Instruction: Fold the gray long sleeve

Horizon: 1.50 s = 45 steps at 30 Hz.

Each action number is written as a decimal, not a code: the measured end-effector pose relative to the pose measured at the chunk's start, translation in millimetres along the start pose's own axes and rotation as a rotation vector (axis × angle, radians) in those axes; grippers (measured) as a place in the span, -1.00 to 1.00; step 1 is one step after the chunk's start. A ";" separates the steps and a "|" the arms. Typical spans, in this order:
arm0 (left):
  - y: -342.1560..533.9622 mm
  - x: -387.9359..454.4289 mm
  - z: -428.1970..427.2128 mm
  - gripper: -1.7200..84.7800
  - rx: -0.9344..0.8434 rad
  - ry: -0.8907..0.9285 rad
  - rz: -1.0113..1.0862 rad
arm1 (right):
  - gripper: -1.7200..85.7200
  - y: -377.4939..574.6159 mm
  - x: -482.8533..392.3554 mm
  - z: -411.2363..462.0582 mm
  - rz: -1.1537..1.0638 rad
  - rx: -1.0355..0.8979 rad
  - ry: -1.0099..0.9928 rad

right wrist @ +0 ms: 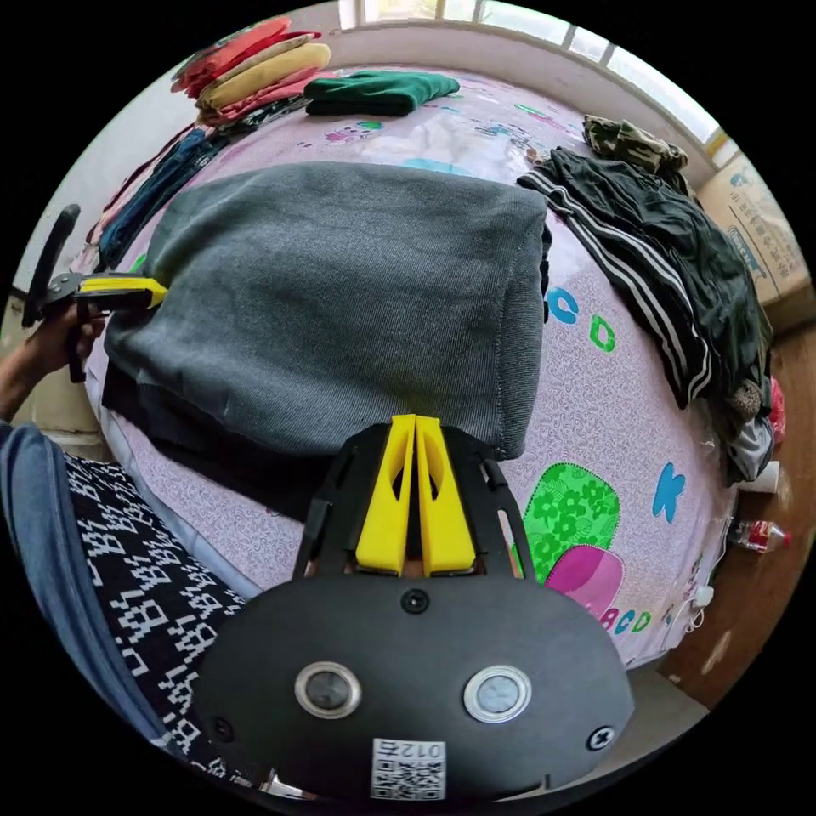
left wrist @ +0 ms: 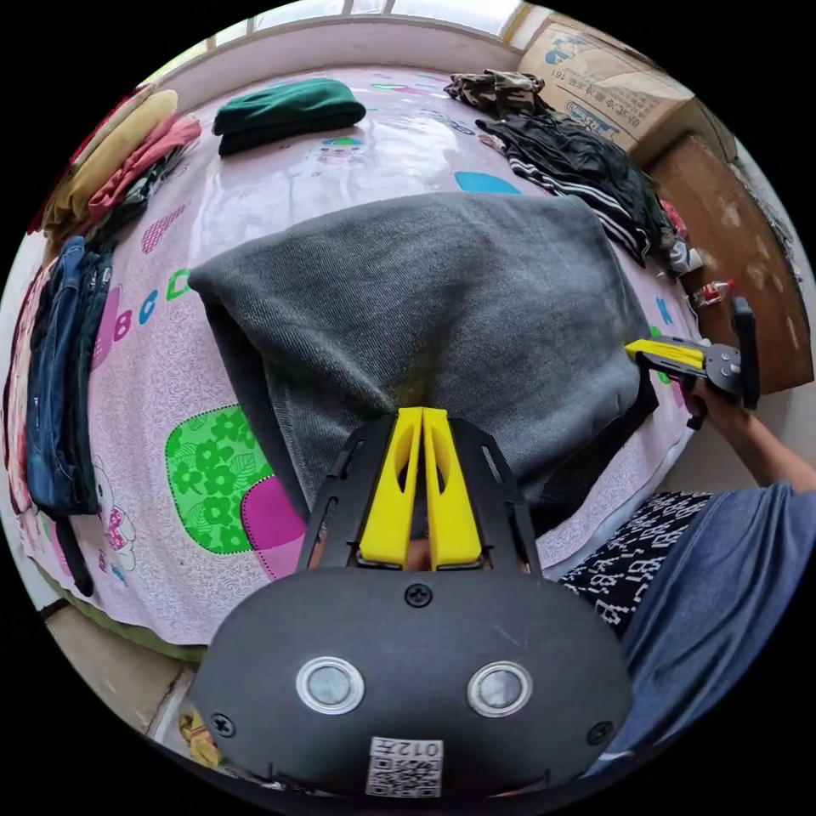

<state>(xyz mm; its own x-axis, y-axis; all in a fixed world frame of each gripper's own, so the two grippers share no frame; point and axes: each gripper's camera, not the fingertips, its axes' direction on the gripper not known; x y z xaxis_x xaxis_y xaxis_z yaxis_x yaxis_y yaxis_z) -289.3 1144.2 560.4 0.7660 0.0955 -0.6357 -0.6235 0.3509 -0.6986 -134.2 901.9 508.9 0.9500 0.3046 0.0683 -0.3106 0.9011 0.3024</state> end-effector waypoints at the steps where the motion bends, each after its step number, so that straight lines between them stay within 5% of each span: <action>1: -0.7 -2.3 -1.0 -0.96 -0.007 0.022 0.003 | -0.95 -1.3 3.3 0.1 0.021 -0.009 -0.026; 8: -25.8 8.4 -64.5 -0.95 0.129 -0.088 0.020 | -0.96 -29.6 -11.7 -34.8 0.025 0.158 -0.093; 10: -38.3 6.5 -63.6 -0.95 0.118 -0.241 -0.028 | -0.96 -50.1 -32.2 -36.1 -0.026 0.190 -0.143; 15: -55.2 -31.6 -28.8 -0.96 0.006 -0.184 -0.078 | -0.96 -115.4 -106.0 -19.5 -0.173 0.243 -0.204; 21: -64.0 -52.8 -26.1 -0.96 -0.007 -0.235 -0.133 | -0.96 -164.4 -160.2 29.3 -0.282 0.127 -0.202; 28: -46.3 -106.9 -70.4 -0.91 0.075 -0.166 -0.368 | -0.96 -174.0 -183.9 78.3 -0.336 0.040 -0.218; 38: -24.2 -150.5 -58.4 -0.65 0.028 0.168 -0.522 | -0.96 -159.1 -179.5 86.5 -0.321 0.051 -0.234; 45: -24.6 -157.3 -58.1 -0.66 -0.012 0.211 -0.473 | -0.96 -145.8 -170.9 89.5 -0.286 0.069 -0.261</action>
<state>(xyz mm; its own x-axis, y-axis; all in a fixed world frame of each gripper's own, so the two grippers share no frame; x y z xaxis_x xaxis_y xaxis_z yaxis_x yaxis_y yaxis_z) -403.5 1066.4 658.5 0.9171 -0.2615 -0.3008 -0.2193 0.2990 -0.9287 -248.5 690.9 538.2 0.9765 -0.0529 0.2087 -0.0374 0.9128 0.4067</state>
